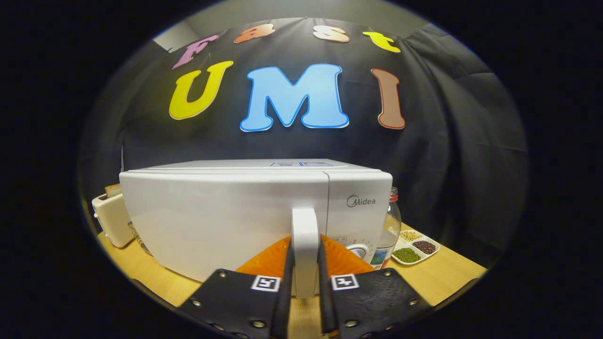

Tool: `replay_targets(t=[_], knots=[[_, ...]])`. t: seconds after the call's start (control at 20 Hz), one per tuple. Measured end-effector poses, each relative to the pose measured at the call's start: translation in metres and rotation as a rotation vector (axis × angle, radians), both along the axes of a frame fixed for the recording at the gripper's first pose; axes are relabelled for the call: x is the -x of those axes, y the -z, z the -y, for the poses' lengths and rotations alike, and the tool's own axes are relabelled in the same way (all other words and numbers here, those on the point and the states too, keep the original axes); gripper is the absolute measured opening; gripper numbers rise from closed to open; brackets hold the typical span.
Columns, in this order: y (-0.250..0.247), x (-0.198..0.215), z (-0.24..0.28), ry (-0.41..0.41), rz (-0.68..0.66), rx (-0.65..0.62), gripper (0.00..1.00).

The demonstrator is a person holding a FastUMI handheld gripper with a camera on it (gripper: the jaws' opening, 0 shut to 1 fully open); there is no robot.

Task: Open the microwave, put the food inside, and close the microwave door.

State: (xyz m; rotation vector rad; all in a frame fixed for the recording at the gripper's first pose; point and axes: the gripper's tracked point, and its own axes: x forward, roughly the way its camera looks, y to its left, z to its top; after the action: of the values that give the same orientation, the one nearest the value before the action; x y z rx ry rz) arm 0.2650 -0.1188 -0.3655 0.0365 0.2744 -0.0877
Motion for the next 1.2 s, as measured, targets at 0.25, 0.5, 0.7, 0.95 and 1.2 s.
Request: replay_targets(t=[0.25,0.5,0.7,0.95,1.2], knots=[[-0.001,0.006,-0.001,-0.016,-0.022,-0.033,0.14],[-0.002,0.009,-0.001,-0.013,-0.029,-0.028,0.14],[0.0,0.011,-0.002,-0.028,-0.04,-0.038,0.08],[-0.008,0.033,-0.008,-0.049,-0.029,0.013,0.08],[-0.011,0.088,-0.028,-0.076,-0.034,0.018,0.08]])
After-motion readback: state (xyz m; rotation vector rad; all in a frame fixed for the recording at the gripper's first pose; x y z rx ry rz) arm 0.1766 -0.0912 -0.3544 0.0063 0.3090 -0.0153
